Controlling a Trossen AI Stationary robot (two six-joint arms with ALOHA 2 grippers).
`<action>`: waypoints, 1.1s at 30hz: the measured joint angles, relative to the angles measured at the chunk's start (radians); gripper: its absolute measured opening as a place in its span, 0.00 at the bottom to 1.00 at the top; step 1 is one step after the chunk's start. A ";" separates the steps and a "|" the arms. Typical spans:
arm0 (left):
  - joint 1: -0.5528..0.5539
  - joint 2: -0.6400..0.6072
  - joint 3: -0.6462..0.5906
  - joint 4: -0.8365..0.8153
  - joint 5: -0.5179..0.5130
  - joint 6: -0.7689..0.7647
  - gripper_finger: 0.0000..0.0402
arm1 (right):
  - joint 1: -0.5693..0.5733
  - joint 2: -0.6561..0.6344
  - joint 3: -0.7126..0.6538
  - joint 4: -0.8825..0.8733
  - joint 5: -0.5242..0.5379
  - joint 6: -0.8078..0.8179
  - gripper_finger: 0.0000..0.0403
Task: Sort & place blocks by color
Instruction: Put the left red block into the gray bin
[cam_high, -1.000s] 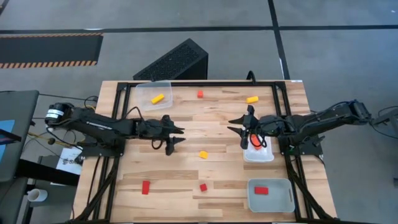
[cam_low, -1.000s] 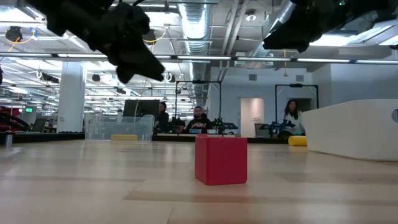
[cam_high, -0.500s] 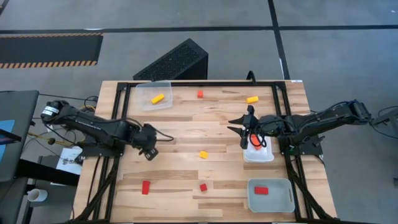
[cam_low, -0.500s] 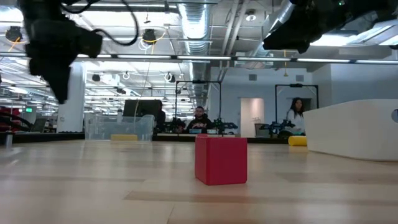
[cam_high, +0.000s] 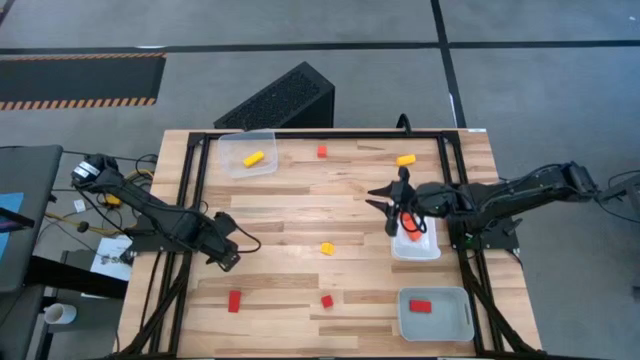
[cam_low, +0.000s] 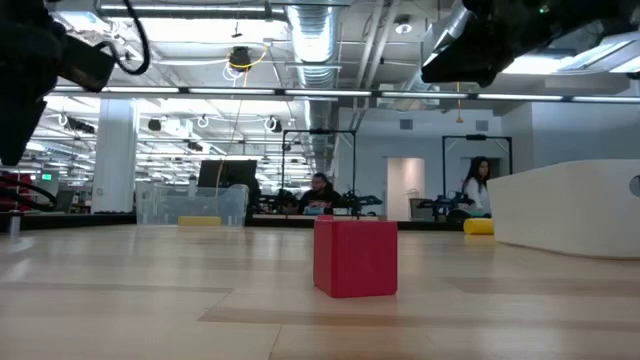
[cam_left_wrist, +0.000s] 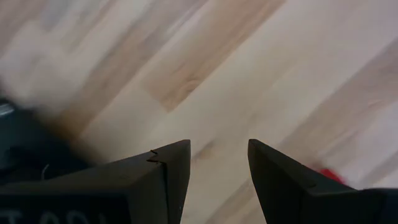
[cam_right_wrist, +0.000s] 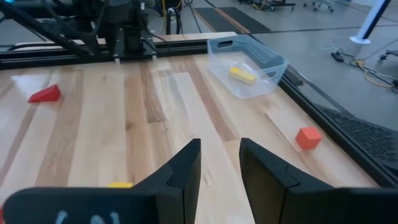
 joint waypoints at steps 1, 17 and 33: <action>-0.003 -0.001 0.000 -0.031 0.000 -0.011 0.36 | -0.005 0.000 0.000 0.000 0.000 0.000 0.33; -0.120 -0.167 0.000 -0.001 -0.134 -0.276 0.62 | -0.021 0.000 0.000 0.006 0.000 0.001 0.33; -0.143 0.071 0.000 0.184 -0.019 -0.369 0.77 | 0.001 0.000 0.000 0.007 -0.002 0.002 0.32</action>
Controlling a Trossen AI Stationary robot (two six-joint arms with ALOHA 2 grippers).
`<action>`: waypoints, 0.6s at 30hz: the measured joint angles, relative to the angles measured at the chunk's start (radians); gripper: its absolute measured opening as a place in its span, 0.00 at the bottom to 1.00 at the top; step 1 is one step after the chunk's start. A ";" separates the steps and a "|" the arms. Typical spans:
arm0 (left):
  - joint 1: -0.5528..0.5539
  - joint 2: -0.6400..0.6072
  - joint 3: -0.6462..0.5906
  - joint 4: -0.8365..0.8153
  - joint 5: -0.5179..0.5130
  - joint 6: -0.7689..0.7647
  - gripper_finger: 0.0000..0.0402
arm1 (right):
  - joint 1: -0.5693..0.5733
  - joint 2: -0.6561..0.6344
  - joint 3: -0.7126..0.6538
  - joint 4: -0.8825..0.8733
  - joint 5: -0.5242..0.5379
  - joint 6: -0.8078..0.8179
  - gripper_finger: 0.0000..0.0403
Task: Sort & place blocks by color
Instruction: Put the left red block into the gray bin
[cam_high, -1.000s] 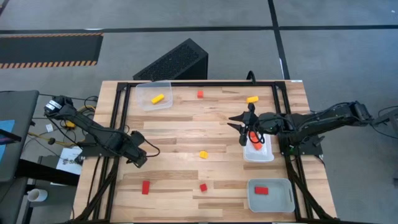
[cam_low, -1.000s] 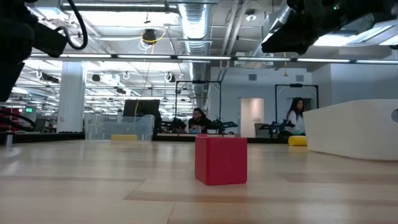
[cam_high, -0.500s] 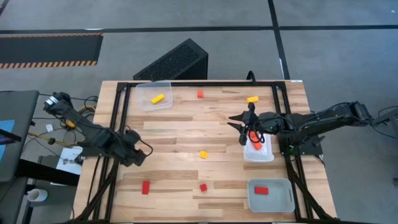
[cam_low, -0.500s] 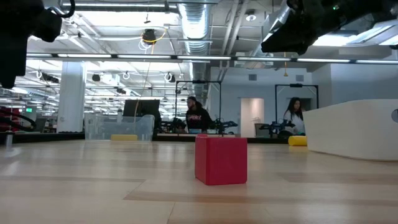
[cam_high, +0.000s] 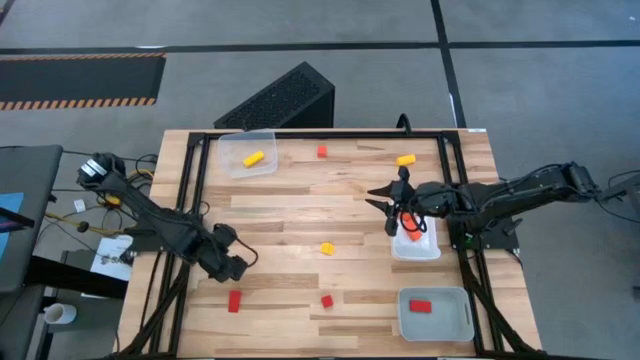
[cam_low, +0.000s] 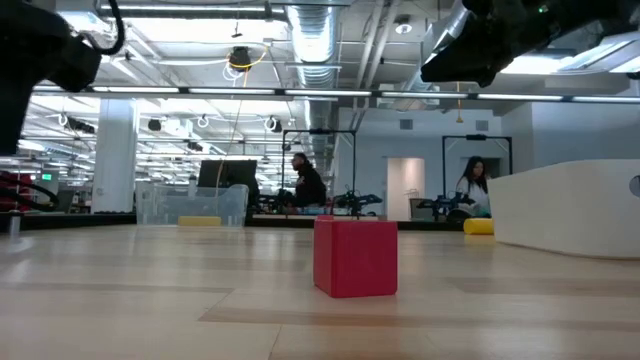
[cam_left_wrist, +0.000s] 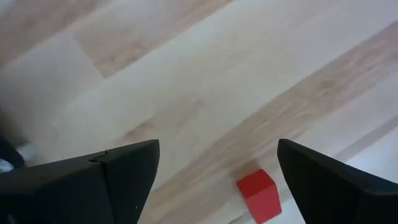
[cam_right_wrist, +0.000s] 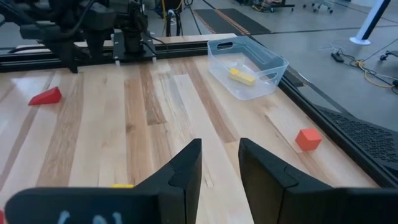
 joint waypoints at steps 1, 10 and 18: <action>-0.011 0.016 0.000 0.015 0.008 -0.021 0.77 | 0.000 0.000 0.000 0.000 0.000 0.000 0.32; -0.129 0.176 0.000 0.235 0.086 -0.200 0.77 | 0.001 0.000 0.000 -0.005 0.000 0.003 0.32; -0.168 0.335 0.000 0.431 0.120 -0.298 0.77 | 0.001 0.000 0.000 -0.003 -0.001 0.036 0.32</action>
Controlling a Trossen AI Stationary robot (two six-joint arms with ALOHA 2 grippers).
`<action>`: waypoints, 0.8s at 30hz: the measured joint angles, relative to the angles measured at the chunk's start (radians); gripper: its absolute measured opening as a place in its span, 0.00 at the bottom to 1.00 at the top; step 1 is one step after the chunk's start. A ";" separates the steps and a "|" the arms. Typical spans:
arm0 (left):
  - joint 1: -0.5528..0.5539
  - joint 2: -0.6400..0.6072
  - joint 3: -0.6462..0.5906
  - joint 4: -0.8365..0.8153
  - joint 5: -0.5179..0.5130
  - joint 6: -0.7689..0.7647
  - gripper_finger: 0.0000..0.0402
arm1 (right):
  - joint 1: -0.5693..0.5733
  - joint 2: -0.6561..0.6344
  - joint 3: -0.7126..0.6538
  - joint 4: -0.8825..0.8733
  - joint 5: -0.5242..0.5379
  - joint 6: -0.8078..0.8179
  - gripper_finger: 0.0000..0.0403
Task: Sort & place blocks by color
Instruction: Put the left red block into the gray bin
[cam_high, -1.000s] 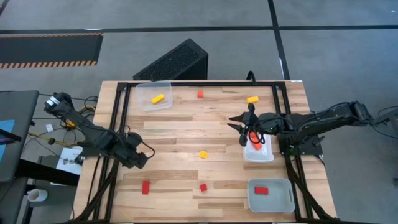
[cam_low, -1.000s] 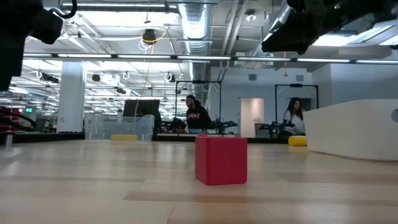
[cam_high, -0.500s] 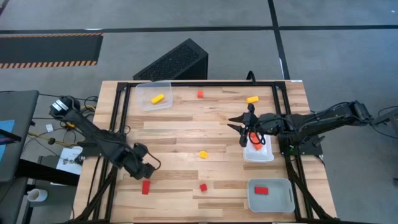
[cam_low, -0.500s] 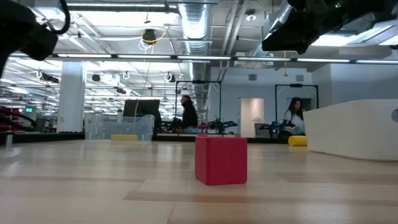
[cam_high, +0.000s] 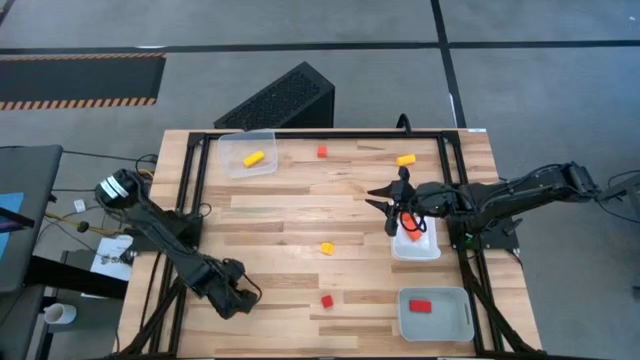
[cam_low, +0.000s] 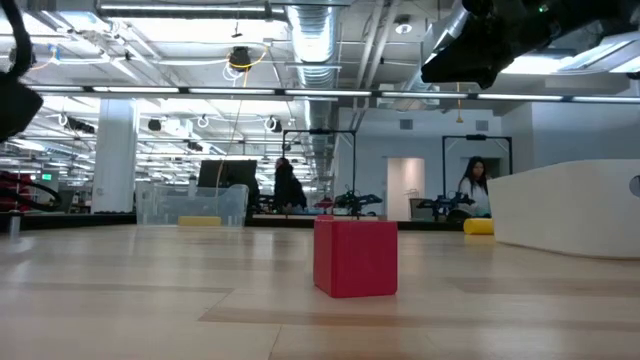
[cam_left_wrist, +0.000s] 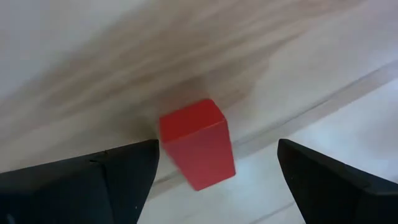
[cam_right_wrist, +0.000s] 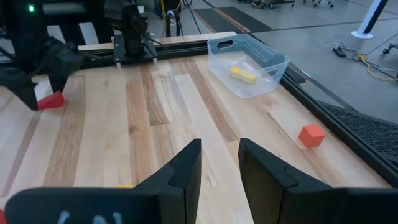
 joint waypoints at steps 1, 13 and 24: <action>0.000 0.016 0.002 -0.004 0.013 -0.013 0.77 | 0.000 0.000 0.000 0.002 0.000 0.000 0.32; 0.061 0.080 0.009 -0.075 0.144 0.108 0.39 | 0.000 0.000 0.000 0.013 0.000 -0.001 0.32; 0.190 0.064 0.131 -0.136 -0.152 0.683 0.23 | 0.000 0.000 0.000 0.054 -0.080 0.054 0.32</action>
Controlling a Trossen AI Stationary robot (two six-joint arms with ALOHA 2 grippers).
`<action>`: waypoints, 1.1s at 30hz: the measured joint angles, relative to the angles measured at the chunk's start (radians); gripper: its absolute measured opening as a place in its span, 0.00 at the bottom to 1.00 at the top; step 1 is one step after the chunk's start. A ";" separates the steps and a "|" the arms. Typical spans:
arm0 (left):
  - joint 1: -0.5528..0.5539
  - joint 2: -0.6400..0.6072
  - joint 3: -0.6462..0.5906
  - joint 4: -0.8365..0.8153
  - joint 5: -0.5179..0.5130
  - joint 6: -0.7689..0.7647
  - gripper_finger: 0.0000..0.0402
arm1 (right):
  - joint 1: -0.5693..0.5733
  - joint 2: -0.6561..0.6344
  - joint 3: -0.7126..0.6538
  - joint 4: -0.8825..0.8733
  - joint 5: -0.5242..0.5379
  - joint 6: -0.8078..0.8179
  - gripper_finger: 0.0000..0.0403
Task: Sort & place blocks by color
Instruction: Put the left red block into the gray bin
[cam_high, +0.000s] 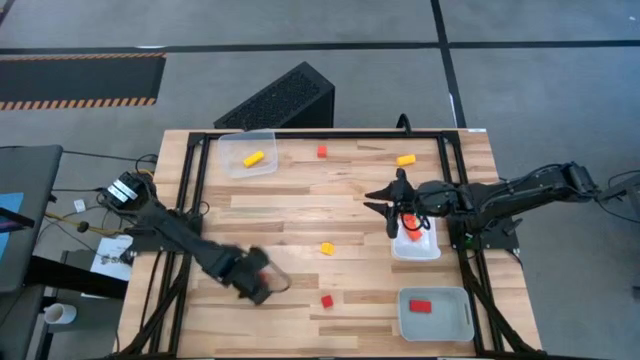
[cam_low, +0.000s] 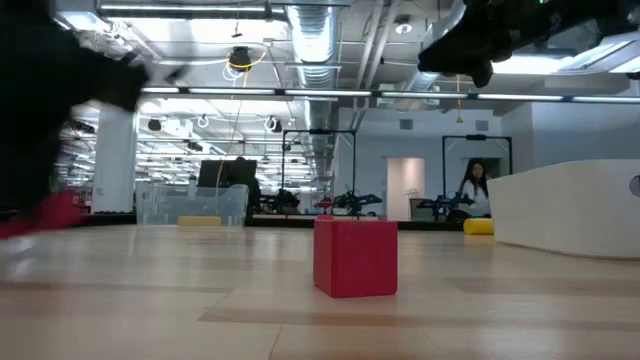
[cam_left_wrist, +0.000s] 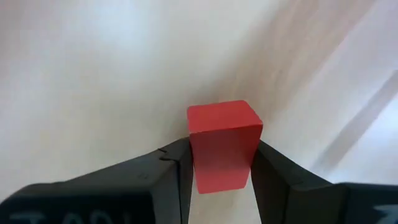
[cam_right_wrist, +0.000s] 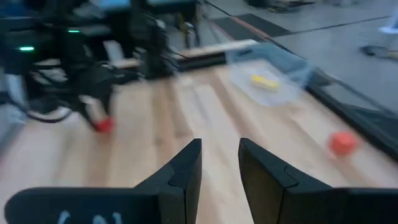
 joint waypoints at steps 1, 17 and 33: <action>0.011 -0.014 0.020 -0.001 -0.073 0.067 0.23 | 0.000 0.000 0.000 0.017 -0.025 0.014 0.32; 0.371 -0.120 0.011 1.079 -0.112 1.115 0.24 | 0.197 -0.034 -0.001 0.066 -0.112 0.069 0.32; 0.461 0.000 0.012 1.341 -0.085 1.220 0.25 | 0.198 0.187 0.001 0.301 0.082 0.014 0.37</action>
